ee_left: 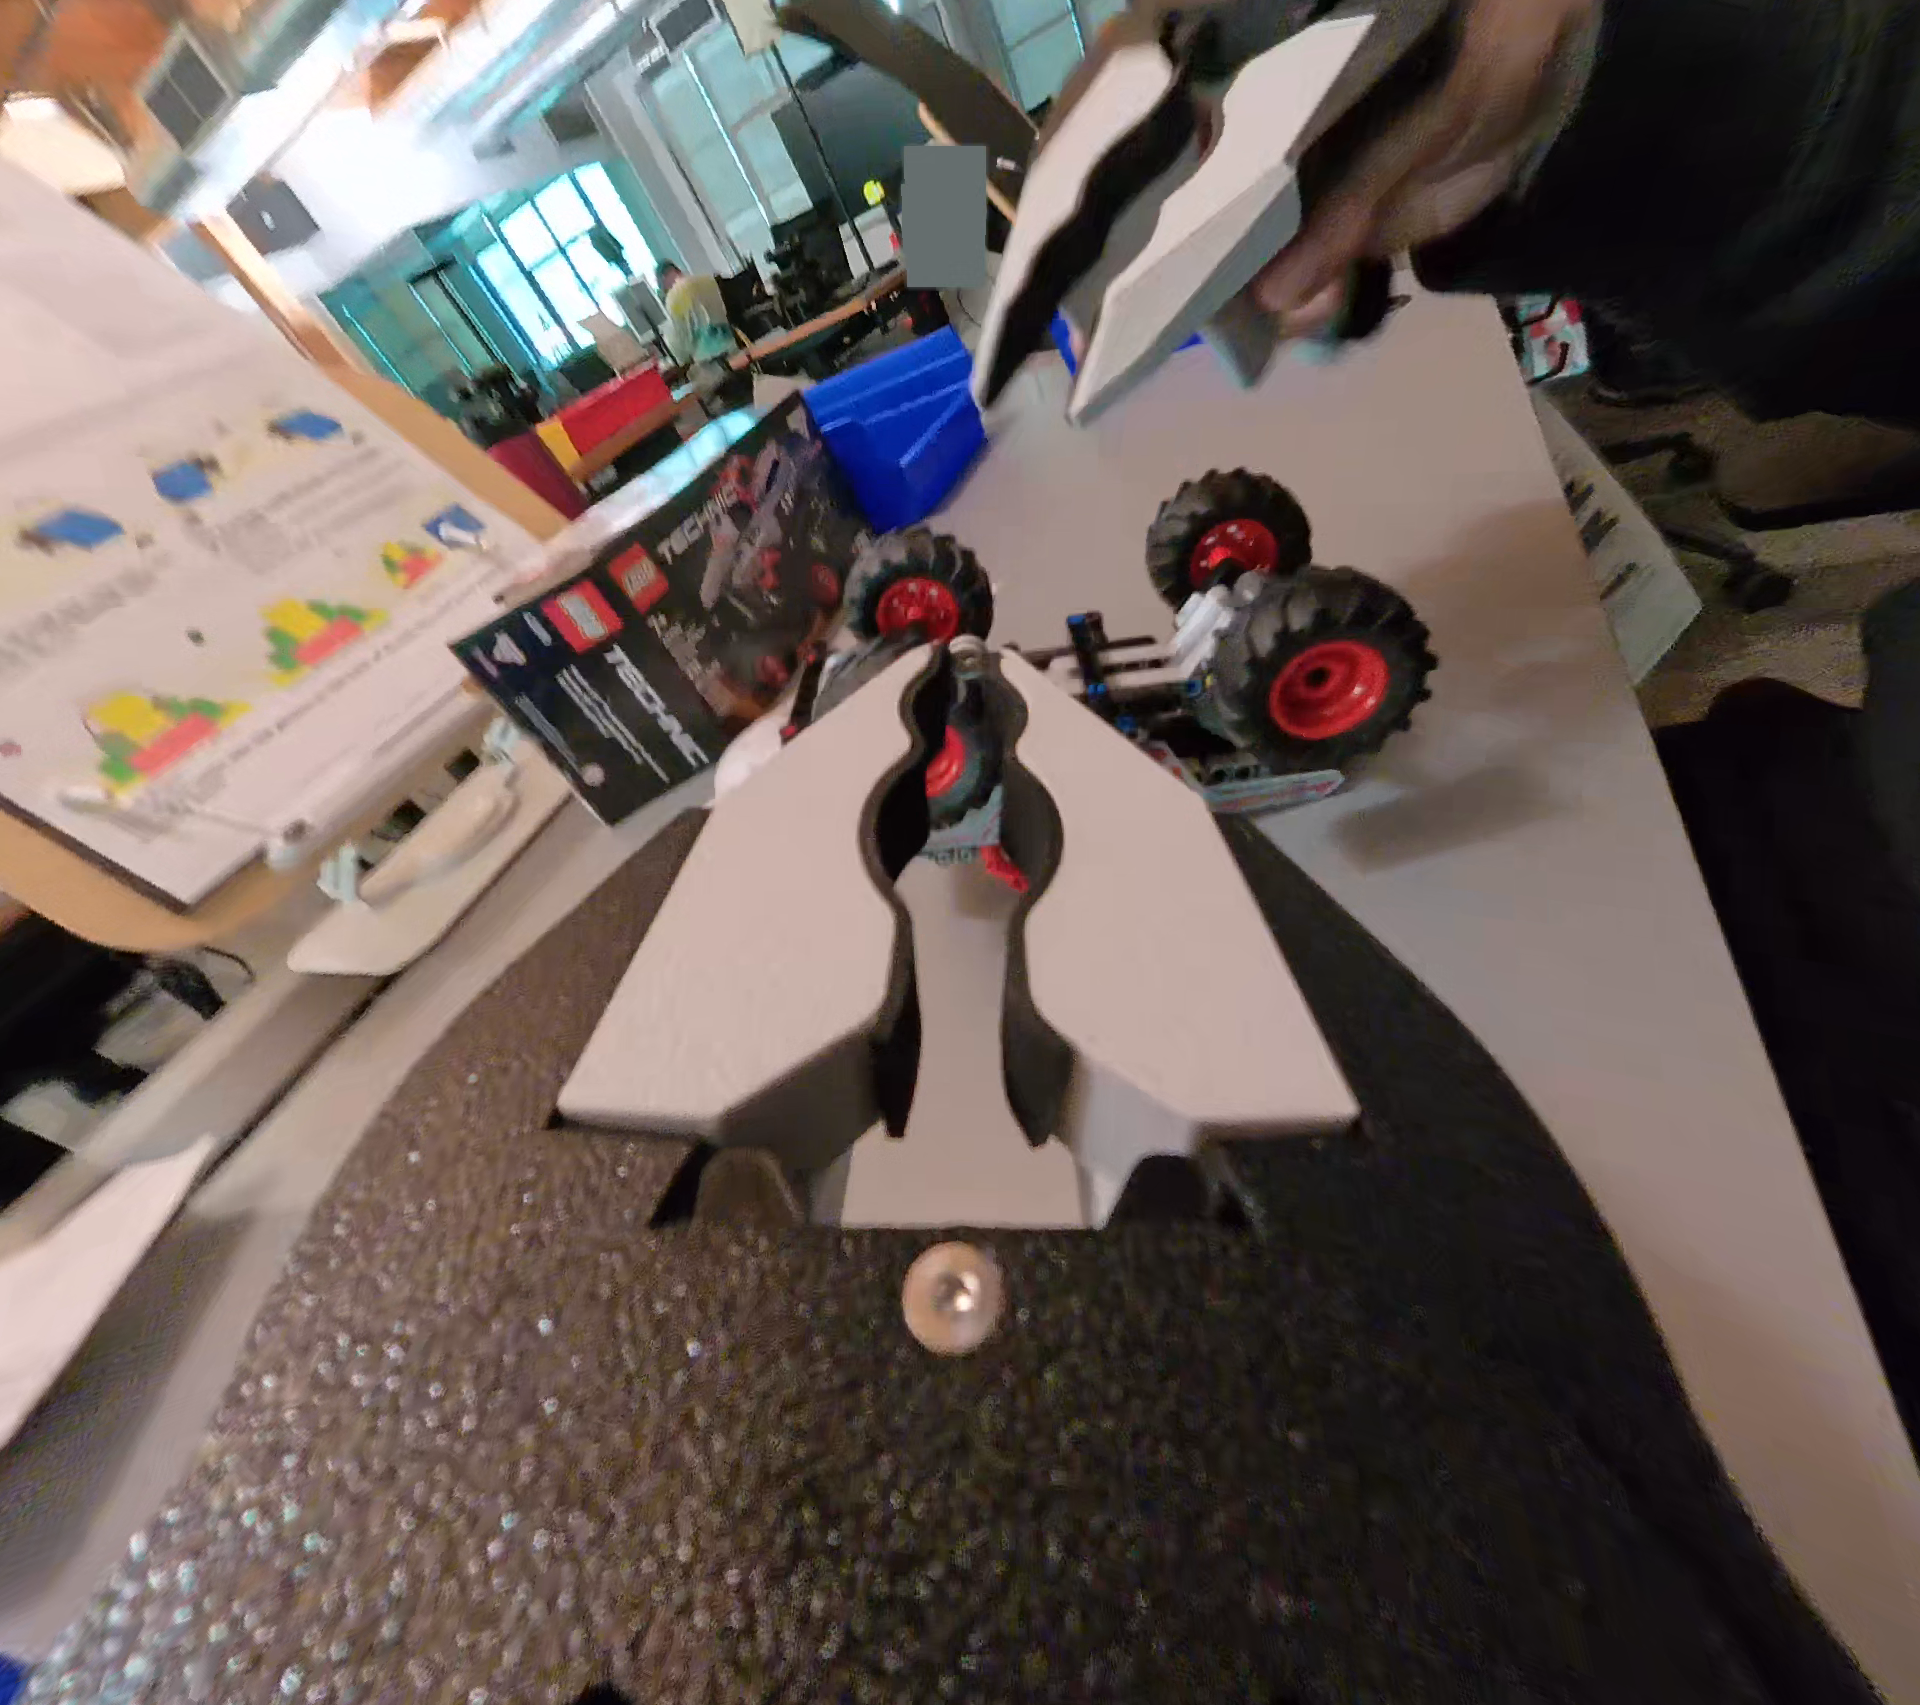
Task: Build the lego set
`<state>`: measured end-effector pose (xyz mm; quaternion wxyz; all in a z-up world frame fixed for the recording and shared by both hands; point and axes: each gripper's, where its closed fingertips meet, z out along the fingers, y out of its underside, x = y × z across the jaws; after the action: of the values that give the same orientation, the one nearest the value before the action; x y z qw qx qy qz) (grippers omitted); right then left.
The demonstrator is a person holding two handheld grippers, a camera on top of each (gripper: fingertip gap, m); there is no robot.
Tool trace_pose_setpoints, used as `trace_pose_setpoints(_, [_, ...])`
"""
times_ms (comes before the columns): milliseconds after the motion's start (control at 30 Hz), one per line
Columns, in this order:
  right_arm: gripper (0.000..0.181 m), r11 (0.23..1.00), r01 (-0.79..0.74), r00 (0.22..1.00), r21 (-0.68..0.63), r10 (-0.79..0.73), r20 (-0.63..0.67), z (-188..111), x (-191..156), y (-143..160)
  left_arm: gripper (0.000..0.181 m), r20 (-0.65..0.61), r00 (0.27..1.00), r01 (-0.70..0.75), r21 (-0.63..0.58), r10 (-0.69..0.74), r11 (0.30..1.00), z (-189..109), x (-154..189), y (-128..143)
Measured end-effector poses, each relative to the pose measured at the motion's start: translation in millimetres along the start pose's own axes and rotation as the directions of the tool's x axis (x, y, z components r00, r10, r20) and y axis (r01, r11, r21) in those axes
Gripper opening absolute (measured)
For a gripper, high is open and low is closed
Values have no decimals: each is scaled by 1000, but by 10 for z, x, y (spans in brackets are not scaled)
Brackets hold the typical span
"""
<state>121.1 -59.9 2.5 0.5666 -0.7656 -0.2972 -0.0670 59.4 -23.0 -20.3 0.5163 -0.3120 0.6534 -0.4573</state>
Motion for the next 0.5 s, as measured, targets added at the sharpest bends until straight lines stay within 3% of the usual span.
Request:
trace_pose_setpoints(67, [29, 924, 318, 943, -211, -331, -30, 92, 198, 236, 4, -4, 998, 57, -18, -57, 998, 63, -97, 111])
trace_pose_setpoints(167, [37, 734, 570, 815, -368, -560, 146, 339, 242, 577, 4, -20, 995, 98, -41, -98, 994, 173, -178, 233])
trace_pose_setpoints(300, [30, 690, 642, 766, -335, -600, 231, 571, 172, 650, 3, -41, 990, 129, -60, -132, 990, 277, -167, 329])
trace_pose_setpoints(500, [23, 644, 683, 730, -345, -621, 285, 666, 209, 734, 4, -33, 983, 178, -87, -182, 980, 340, -190, 447])
